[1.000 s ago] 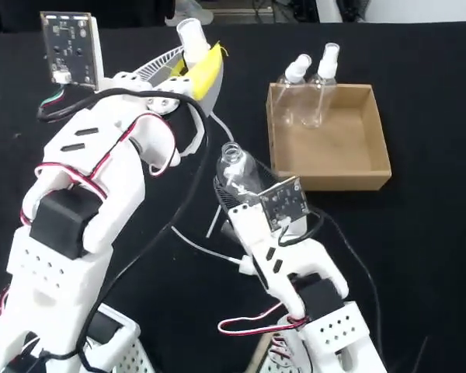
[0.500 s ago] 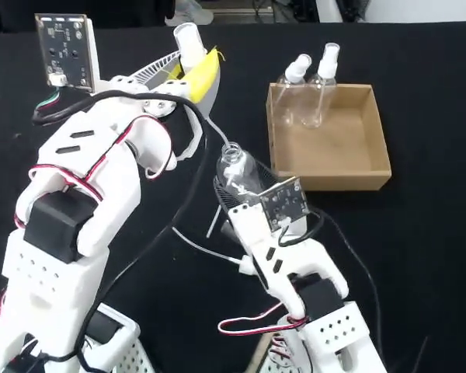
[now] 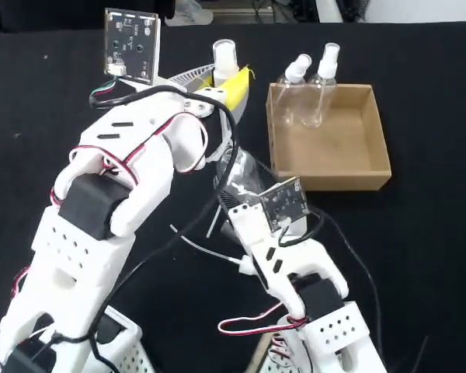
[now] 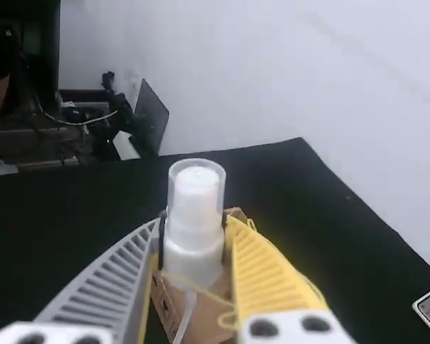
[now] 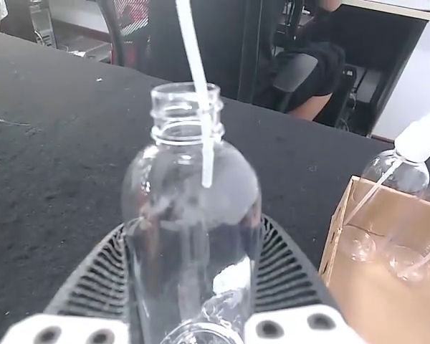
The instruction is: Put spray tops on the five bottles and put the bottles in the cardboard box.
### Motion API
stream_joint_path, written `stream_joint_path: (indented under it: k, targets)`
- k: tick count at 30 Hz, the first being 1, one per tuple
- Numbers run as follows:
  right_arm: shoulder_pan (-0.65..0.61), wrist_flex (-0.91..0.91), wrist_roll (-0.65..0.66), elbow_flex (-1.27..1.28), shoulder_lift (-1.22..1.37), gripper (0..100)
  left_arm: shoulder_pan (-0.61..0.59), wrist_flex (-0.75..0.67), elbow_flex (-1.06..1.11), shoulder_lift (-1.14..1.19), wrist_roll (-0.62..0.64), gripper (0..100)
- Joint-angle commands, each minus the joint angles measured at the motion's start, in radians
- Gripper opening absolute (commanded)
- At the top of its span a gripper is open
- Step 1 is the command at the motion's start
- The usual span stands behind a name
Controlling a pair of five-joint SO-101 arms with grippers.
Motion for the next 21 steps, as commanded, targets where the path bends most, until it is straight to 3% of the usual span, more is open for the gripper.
stream_joint_path:
  k: [1, 8, 13, 21]
  targets:
    - [0.018, 0.0, -0.008, -0.015, -0.035, 1.0, 0.019, 0.046, 0.021, 0.0, -0.009, 3]
    - [0.018, -0.002, -0.008, -0.015, -0.035, 1.0, 0.021, 0.055, 0.15, -0.002, -0.008, 3]
    - [0.018, 0.0, -0.008, -0.015, -0.035, 1.0, 0.021, 0.066, 0.189, -0.002, 0.058, 4]
    - [0.018, 0.0, -0.008, -0.015, -0.035, 1.0, 0.021, 0.166, 0.225, -0.008, 0.064, 25]
